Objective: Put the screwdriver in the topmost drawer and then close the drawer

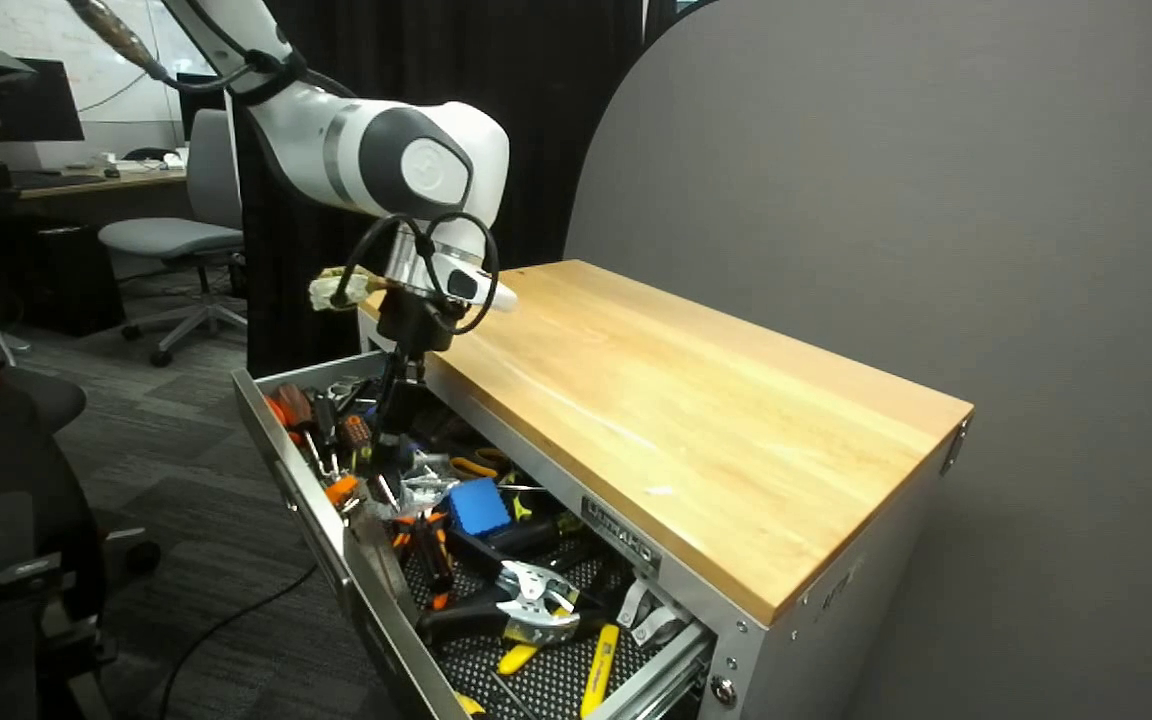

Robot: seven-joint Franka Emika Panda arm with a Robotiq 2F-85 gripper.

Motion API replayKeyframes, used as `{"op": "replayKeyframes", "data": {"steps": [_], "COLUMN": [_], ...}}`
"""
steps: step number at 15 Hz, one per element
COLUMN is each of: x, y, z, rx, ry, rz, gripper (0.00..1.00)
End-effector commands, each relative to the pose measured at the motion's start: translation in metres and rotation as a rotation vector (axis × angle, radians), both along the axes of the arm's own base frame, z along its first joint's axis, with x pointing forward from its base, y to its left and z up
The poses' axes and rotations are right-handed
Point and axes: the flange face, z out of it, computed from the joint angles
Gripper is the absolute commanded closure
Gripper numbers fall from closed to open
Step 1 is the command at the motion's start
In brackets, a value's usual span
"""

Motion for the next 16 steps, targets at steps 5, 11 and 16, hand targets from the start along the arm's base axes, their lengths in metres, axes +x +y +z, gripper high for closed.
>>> {"op": "replayKeyframes", "data": {"steps": [5, 11, 16], "x": [-0.043, -0.073, -0.076], "y": [-0.046, -0.107, -0.107], "z": [0.023, 0.009, -0.029], "rx": [0.033, 0.147, 0.165], "ry": [0.093, 0.306, 0.365], "rz": [0.118, 0.157, 0.147], "gripper": [0.00, 0.00, 0.42]}}
